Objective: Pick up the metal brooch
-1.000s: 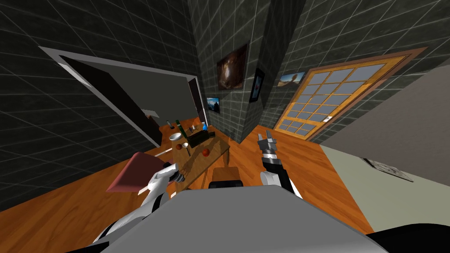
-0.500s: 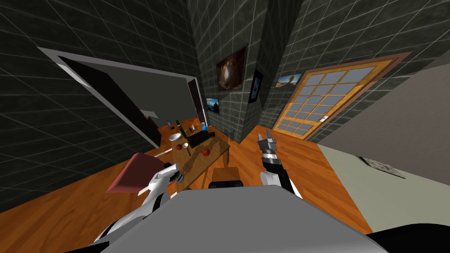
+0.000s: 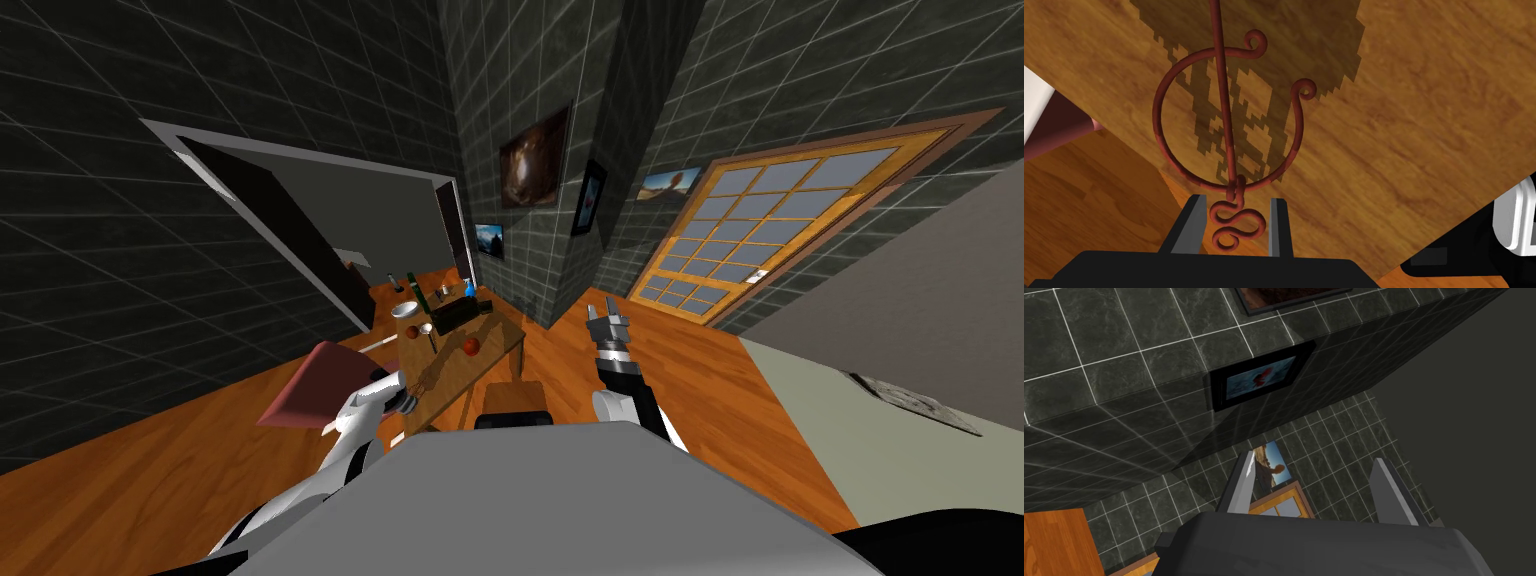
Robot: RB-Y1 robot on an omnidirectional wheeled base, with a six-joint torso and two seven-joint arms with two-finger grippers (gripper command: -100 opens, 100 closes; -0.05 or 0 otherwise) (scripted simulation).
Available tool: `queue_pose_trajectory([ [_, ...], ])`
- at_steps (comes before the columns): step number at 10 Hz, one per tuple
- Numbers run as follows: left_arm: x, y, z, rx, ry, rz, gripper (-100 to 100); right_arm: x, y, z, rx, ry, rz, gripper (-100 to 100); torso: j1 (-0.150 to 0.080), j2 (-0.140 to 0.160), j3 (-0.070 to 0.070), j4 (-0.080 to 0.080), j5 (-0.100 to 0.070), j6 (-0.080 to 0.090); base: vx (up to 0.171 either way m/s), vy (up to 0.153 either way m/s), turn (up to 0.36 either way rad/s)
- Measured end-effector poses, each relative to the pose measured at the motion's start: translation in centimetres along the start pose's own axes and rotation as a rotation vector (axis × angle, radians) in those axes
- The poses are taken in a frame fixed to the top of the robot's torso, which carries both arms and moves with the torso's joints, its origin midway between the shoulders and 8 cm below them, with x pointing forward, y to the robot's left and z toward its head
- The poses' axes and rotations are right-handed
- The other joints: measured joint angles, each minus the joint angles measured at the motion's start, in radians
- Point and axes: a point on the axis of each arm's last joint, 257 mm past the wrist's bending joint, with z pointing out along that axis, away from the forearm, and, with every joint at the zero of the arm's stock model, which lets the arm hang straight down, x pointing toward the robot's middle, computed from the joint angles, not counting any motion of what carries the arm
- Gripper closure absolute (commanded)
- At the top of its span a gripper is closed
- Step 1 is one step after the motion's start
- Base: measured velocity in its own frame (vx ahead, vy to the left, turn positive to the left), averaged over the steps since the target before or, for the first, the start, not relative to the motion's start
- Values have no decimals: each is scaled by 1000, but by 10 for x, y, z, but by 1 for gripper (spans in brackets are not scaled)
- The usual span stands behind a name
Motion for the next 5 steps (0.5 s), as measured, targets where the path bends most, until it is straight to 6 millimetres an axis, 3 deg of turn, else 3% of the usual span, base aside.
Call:
queue_pose_trajectory([
  [4,3,-3,-12,-3,6,38,100,0,0,0,0,0,0,0,0,1,1,0,0,1,27,-37,74],
  [5,3,-3,-12,-4,5,40,0,0,0,0,0,0,0,0,2,2,1,0,1,1,0,0,0],
])
